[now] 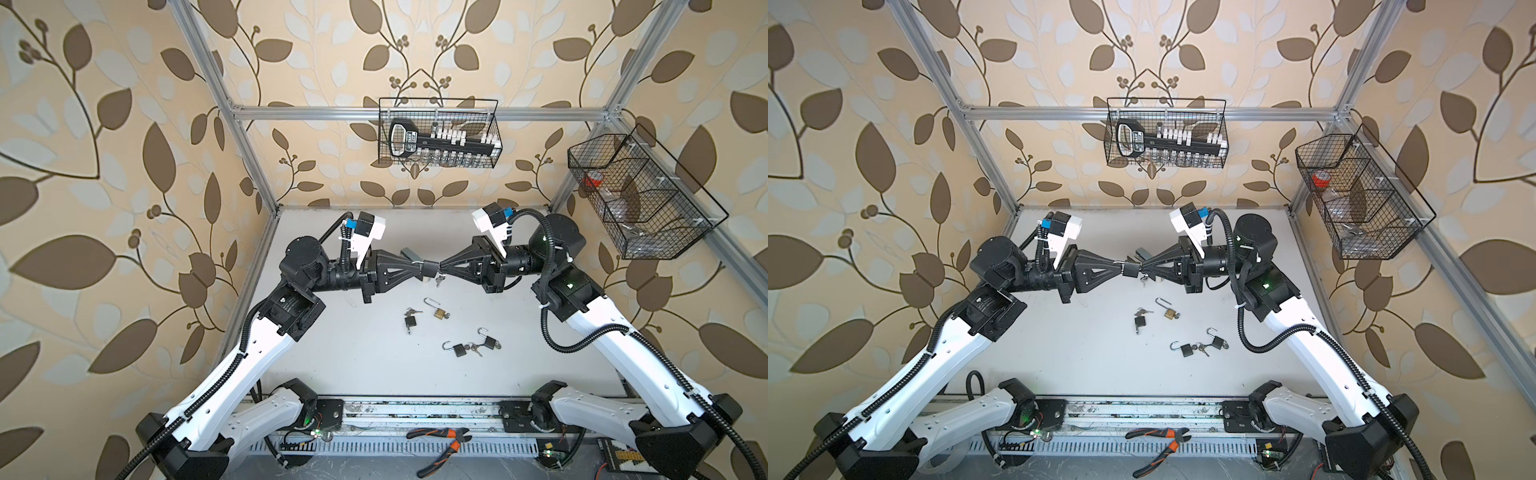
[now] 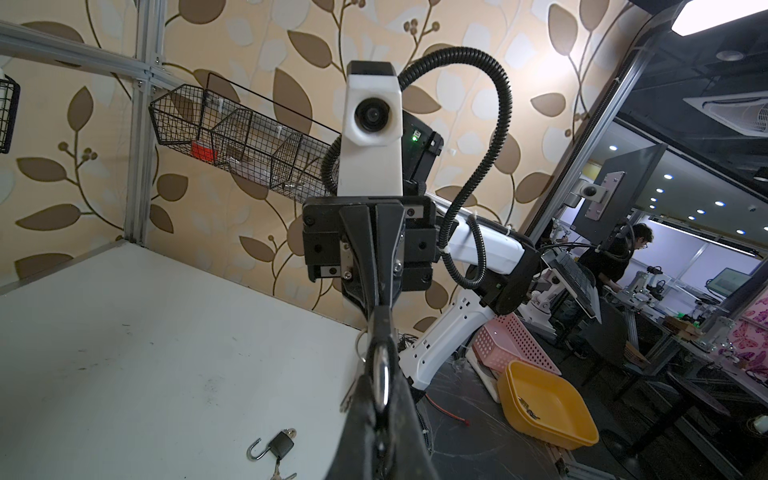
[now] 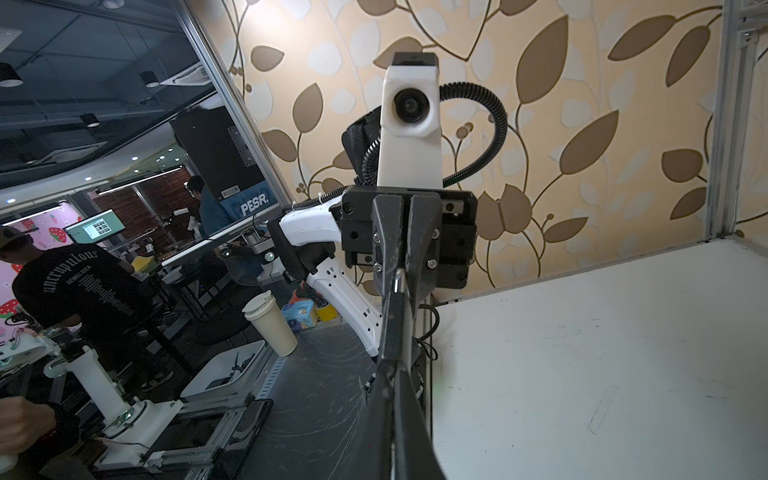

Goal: Lock with the key

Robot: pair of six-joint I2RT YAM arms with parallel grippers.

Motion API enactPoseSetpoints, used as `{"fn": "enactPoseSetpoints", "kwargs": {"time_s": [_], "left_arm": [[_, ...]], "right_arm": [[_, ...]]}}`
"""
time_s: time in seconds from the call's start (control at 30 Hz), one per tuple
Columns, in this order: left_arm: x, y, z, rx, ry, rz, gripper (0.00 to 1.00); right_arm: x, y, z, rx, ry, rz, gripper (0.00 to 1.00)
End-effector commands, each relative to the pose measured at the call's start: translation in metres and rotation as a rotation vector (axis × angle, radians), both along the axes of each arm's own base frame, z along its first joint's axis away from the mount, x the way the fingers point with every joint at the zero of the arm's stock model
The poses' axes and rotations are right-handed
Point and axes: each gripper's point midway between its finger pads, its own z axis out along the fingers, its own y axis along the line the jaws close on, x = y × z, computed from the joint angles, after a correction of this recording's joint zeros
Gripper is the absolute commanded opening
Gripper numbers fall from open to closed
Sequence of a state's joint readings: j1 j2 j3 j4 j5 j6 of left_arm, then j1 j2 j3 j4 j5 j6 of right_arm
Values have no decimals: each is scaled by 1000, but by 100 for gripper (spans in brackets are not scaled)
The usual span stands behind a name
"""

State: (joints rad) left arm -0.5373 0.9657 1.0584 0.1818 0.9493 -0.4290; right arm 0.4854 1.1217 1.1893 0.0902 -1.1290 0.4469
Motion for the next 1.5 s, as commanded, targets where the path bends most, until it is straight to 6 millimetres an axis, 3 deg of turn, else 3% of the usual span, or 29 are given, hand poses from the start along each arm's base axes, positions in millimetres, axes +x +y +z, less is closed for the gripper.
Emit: {"fn": "enactPoseSetpoints", "kwargs": {"time_s": [0.0, 0.17, 0.3, 0.47, 0.6, 0.7, 0.87, 1.07, 1.23, 1.33, 1.47], "left_arm": [[-6, 13, 28, -45, -103, 65, 0], [-7, 24, 34, -24, -113, 102, 0], [0, 25, 21, 57, -74, 142, 0], [31, 27, -28, 307, 114, 251, 0], [61, 39, -88, 528, 302, 386, 0], [73, 47, -127, 658, 410, 442, 0], [82, 51, -162, 747, 503, 474, 0], [91, 55, -189, 846, 424, 461, 0], [113, 56, -221, 914, 469, 339, 0], [131, 59, -251, 970, 475, 326, 0], [141, 68, -274, 1001, 540, 283, 0]], "right_arm": [[-6, -9, 6, 9, -52, -11, 0], [2, -27, -1, 1, -45, -72, 0], [13, -32, -8, -19, -70, -157, 0], [54, -54, -30, -58, -97, -491, 0], [77, -85, -46, 11, -90, -753, 0], [89, -95, -67, -11, -42, -843, 0], [99, -94, -101, -84, 55, -853, 0], [101, -92, -127, -90, 128, -850, 0], [102, -91, -146, -37, 202, -843, 0], [104, -94, -155, 3, 232, -870, 0], [103, -92, -167, 34, 253, -878, 0]]}}
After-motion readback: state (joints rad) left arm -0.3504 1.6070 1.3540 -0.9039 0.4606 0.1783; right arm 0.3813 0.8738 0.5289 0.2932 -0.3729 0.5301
